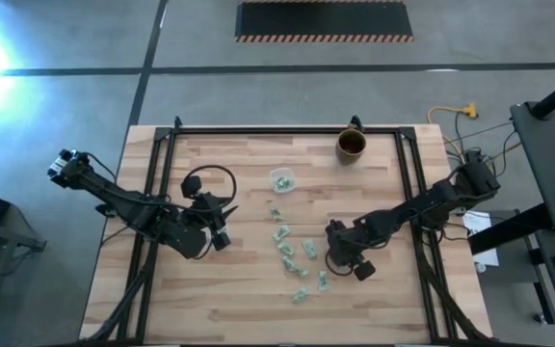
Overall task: Pick and place Stevia / Truvia into bins
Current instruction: Put the stevia packet into the top transparent container
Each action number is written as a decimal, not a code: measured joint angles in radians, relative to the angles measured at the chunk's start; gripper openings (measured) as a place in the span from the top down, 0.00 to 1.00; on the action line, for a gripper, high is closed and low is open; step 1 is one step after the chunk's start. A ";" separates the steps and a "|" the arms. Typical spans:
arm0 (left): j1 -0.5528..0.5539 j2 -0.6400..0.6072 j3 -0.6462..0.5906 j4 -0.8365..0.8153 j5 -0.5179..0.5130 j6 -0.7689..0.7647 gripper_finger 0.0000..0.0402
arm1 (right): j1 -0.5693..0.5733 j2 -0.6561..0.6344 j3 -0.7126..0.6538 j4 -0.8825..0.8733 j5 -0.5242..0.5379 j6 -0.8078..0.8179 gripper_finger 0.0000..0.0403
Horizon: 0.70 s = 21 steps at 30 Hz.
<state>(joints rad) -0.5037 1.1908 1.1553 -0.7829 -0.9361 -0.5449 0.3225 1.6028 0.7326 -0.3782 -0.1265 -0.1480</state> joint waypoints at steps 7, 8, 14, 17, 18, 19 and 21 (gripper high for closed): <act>0.000 0.000 0.000 0.000 -0.001 0.000 0.78 | 0.000 -0.010 -0.003 -0.003 0.000 0.012 0.88; 0.000 0.000 0.000 0.000 -0.001 0.000 0.78 | 0.000 -0.011 -0.003 -0.001 0.000 0.013 0.89; 0.000 0.000 0.000 -0.001 -0.001 0.001 0.78 | -0.002 -0.010 0.007 0.017 0.000 0.061 0.95; 0.000 0.000 -0.001 -0.002 -0.003 0.001 0.78 | -0.003 -0.010 0.032 0.025 0.003 0.062 0.97; 0.000 0.000 -0.001 -0.002 -0.004 0.001 0.78 | -0.005 -0.010 0.041 0.027 0.007 0.063 0.97; 0.000 0.000 -0.002 -0.002 -0.004 0.001 0.78 | -0.007 -0.010 0.050 0.028 0.016 0.063 0.97; 0.000 0.000 -0.002 -0.002 -0.004 0.001 0.78 | -0.018 -0.010 0.071 0.028 0.024 0.062 0.98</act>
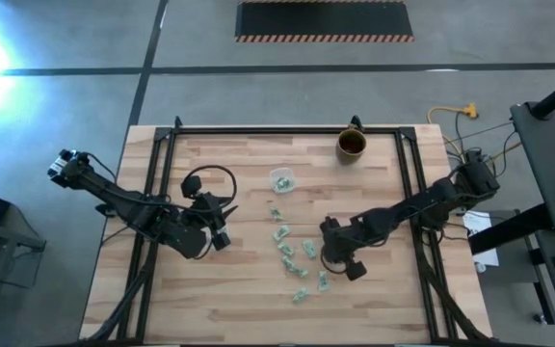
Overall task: Pick and place Stevia / Truvia into bins
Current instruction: Put the stevia packet into the top transparent container
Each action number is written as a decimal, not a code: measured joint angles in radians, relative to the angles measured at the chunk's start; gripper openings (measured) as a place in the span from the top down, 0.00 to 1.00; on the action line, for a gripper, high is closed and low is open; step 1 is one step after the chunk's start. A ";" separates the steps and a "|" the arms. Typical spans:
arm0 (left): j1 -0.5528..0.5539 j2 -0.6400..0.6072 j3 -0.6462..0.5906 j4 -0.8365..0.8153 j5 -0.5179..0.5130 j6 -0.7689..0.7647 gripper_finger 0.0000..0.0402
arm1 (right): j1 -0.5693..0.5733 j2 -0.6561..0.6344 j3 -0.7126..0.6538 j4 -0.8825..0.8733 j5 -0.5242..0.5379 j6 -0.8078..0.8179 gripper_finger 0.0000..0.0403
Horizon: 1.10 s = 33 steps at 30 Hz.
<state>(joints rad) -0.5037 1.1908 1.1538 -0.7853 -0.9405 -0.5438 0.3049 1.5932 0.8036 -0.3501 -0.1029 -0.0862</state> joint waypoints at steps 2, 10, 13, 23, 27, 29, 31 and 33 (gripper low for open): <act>0.000 0.000 0.000 0.000 0.000 0.000 0.78 | -0.017 0.000 0.025 0.003 0.002 -0.002 0.98; 0.000 0.000 0.000 0.000 0.000 0.000 0.78 | -0.119 -0.001 0.140 0.006 0.004 -0.063 0.98; 0.000 0.000 0.000 0.000 0.000 0.001 0.78 | -0.166 -0.001 0.191 0.007 0.037 -0.110 0.98; 0.000 0.000 0.000 0.000 0.001 0.001 0.78 | -0.400 -0.001 0.346 0.023 0.081 -0.237 0.98; 0.000 0.000 0.000 -0.001 0.002 0.001 0.78 | -0.504 -0.001 0.354 0.080 0.079 -0.220 0.98; 0.000 0.000 0.000 -0.001 0.002 0.001 0.78 | -0.547 -0.001 0.348 0.115 0.059 -0.190 0.98; 0.000 0.000 0.000 -0.001 0.002 0.001 0.78 | -0.580 0.013 0.339 0.161 0.018 -0.155 0.98; 0.000 0.000 0.000 -0.001 0.002 0.001 0.78 | -0.604 0.034 0.333 0.179 -0.029 -0.116 0.98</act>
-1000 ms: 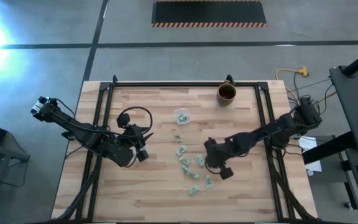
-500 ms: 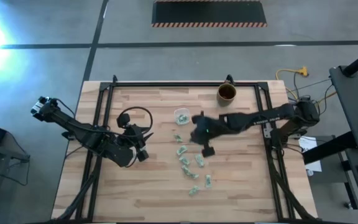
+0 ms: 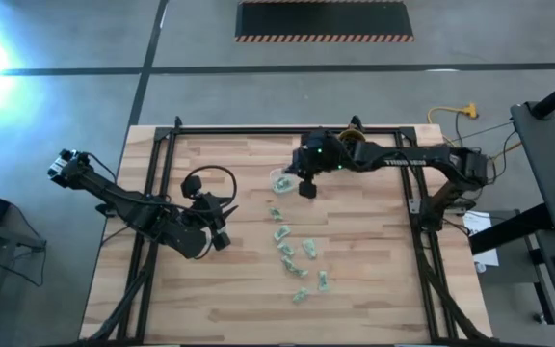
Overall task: Pick and place Stevia / Truvia into bins
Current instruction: Put the stevia packet into the top transparent container
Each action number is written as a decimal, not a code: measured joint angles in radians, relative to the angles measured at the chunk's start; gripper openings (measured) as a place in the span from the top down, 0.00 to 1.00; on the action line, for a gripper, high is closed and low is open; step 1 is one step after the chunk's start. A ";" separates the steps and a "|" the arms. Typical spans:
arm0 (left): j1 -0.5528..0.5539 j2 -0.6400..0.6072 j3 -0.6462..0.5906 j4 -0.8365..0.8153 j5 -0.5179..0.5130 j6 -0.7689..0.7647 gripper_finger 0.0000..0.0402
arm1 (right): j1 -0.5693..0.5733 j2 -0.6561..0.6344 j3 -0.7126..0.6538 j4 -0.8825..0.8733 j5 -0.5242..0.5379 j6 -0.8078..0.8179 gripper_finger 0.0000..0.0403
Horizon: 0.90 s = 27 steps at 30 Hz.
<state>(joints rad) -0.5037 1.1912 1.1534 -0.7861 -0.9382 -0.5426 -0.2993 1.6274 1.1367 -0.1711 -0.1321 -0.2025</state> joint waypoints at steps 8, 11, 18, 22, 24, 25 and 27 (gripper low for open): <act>0.000 0.000 -0.001 0.000 0.002 0.000 0.78 | -0.007 0.117 0.000 0.053 -0.033 0.087 0.98; 0.000 0.000 -0.001 0.000 0.001 0.000 0.78 | -0.009 0.144 0.000 0.062 -0.029 0.108 0.98; 0.000 0.000 -0.001 0.000 0.001 0.000 0.78 | -0.013 0.183 0.003 0.092 -0.026 0.122 0.98; 0.000 0.000 -0.001 0.001 0.000 0.000 0.78 | -0.031 0.200 0.014 0.106 -0.025 0.155 0.98; 0.000 0.000 -0.001 0.001 -0.002 0.000 0.78 | -0.042 0.209 0.025 0.115 -0.024 0.178 0.98; 0.000 0.000 -0.001 0.001 -0.002 0.000 0.78 | -0.046 0.216 0.029 0.112 -0.025 0.187 0.98; 0.000 0.000 -0.001 0.001 -0.002 0.000 0.78 | -0.054 0.234 0.046 0.114 -0.024 0.205 0.98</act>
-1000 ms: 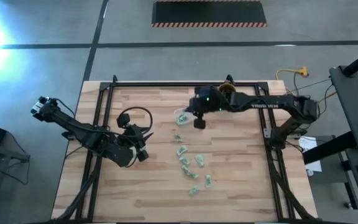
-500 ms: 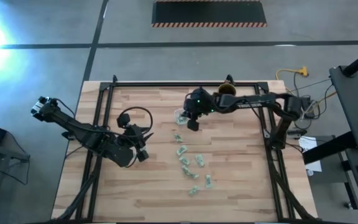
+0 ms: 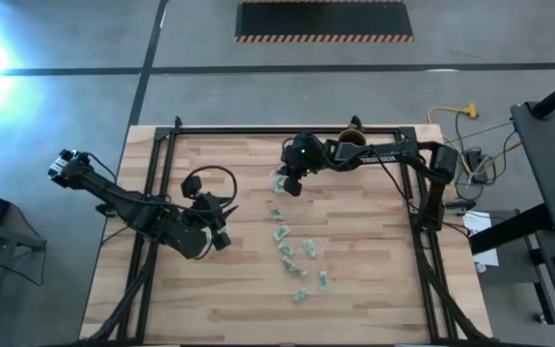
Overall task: Pick and place Stevia / Truvia into bins
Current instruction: Put the stevia packet into the top transparent container, then put the stevia packet into the bottom transparent container
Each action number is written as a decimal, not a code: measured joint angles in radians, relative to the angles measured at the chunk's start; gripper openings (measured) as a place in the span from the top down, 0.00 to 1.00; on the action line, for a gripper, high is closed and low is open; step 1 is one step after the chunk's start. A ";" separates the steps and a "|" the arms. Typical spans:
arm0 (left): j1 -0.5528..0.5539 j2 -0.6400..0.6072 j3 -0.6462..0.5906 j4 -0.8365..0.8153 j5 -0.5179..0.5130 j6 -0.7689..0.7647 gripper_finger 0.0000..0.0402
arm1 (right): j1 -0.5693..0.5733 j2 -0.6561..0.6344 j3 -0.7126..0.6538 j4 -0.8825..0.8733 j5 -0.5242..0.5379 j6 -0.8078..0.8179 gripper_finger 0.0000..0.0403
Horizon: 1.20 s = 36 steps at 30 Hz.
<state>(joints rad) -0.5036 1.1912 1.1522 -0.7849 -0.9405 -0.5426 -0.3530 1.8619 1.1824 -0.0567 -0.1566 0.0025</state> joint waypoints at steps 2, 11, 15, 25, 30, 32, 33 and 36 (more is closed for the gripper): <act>0.000 0.000 0.000 0.001 0.000 0.000 0.78 | -0.002 0.012 0.007 -0.008 -0.001 0.003 0.98; 0.000 0.000 0.000 0.003 0.000 -0.001 0.78 | 0.001 0.034 0.020 -0.004 -0.004 -0.044 0.91; 0.000 0.000 0.000 0.003 0.000 -0.001 0.78 | 0.001 0.032 0.019 -0.006 -0.002 -0.053 0.82; 0.000 0.000 0.000 0.003 0.001 -0.001 0.78 | 0.008 -0.035 0.022 -0.088 -0.124 -0.126 0.68; 0.000 0.000 0.000 0.003 0.002 0.000 0.78 | 0.017 -0.117 0.018 -0.255 -0.217 -0.185 0.69; 0.000 0.000 0.000 0.006 0.003 0.000 0.78 | 0.019 -0.153 0.011 -0.318 -0.258 -0.195 0.70; 0.000 0.000 0.000 0.009 0.005 0.000 0.78 | 0.019 -0.171 0.004 -0.354 -0.276 -0.196 0.71; 0.000 0.000 0.000 0.012 0.005 0.000 0.78 | 0.029 -0.225 -0.027 -0.418 -0.316 -0.198 0.72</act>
<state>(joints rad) -0.5034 1.1912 1.1519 -0.7727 -0.9360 -0.5426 -0.3244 1.6365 1.1556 -0.4743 -0.4723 -0.1950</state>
